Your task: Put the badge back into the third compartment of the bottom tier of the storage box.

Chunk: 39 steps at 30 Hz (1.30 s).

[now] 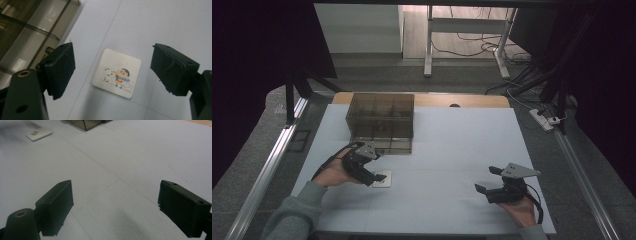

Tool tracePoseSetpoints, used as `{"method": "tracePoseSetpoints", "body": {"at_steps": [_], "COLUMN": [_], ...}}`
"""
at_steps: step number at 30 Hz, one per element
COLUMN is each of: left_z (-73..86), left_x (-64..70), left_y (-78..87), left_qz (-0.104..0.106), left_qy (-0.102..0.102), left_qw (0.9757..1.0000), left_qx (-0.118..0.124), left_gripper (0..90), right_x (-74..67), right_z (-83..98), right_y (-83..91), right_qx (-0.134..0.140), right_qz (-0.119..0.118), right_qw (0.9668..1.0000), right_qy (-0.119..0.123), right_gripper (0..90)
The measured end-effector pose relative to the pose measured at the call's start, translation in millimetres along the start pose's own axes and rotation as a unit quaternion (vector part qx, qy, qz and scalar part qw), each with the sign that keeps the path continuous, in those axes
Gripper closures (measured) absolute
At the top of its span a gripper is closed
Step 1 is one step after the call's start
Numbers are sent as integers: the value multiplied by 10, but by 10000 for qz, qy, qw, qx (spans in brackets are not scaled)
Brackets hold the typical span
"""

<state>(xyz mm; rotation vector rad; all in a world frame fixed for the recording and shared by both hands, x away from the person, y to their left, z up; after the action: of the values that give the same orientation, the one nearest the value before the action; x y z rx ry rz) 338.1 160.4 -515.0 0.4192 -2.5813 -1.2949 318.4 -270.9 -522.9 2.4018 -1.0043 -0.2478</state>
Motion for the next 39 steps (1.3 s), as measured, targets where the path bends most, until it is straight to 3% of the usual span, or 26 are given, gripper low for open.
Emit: {"method": "tracePoseSetpoints", "body": {"at_steps": [10, 18, 31, 39], "left_z": [15, 50, 62, 82], "left_x": [-24, -36, -6, -2], "left_y": [-190, -314, -467, -506], "left_qz": [274, 334, 484, 458], "left_qy": [-83, -117, -171, -231], "left_qw": [9992, 9978, 9953, 9945], "left_qx": [-284, -563, -821, -910], "left_gripper": [198, 182, 145, 137], "right_x": [-9, -8, -4, -6], "right_z": [17, 29, 32, 34], "right_y": [-24, -23, -33, -32], "right_qx": [-93, -136, -134, -136], "right_qz": [-16, 8, -12, -35], "right_qw": [9999, 9999, 9999, 9999], "right_qy": [47, 75, 74, 84], "right_gripper": [129, 130, 130, 131]}}
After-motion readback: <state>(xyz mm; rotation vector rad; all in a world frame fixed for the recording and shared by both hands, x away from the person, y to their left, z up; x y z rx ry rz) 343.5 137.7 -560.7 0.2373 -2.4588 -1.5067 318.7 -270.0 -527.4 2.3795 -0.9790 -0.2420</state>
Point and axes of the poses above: each handheld gripper's, and its own axes: y roughly backward along the jaws, z roughly out of its underside, x roughly to its right, the point moved 4 cm from there along -y, roughly forward along the jaws, and after that the axes turned 6 degrees about z, right-handed, at the moved point
